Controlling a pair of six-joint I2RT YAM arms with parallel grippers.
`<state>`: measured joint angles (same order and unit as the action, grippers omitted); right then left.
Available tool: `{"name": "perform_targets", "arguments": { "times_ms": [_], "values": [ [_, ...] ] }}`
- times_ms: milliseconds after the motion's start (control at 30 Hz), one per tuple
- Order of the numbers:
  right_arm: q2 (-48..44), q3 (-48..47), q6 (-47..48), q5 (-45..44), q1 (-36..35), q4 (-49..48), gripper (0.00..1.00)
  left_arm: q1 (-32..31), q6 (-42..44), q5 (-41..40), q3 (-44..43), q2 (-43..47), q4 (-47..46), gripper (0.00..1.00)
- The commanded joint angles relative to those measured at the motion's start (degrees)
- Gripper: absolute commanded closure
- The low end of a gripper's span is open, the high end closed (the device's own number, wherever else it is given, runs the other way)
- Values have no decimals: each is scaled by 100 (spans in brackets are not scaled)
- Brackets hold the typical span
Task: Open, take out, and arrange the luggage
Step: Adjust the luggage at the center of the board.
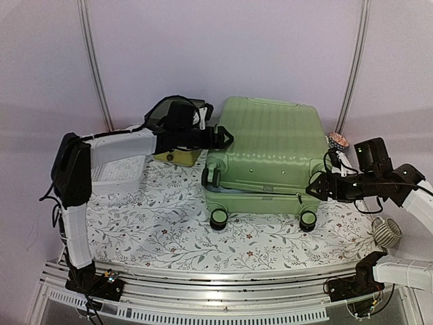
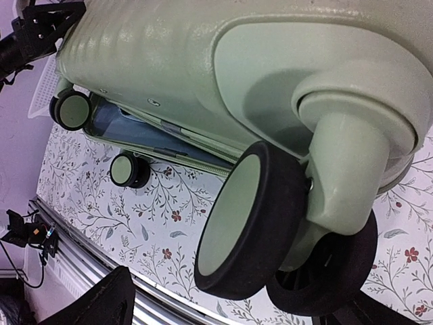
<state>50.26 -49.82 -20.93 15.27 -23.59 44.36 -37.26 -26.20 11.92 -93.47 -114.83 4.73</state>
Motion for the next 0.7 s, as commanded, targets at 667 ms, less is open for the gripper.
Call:
{"name": "perform_targets", "arguments": {
  "times_ms": [667],
  "values": [
    [6,-774,333,-2282,-174,-761,1,-450,256,126,3499,3965,-236,2]
  ]
}}
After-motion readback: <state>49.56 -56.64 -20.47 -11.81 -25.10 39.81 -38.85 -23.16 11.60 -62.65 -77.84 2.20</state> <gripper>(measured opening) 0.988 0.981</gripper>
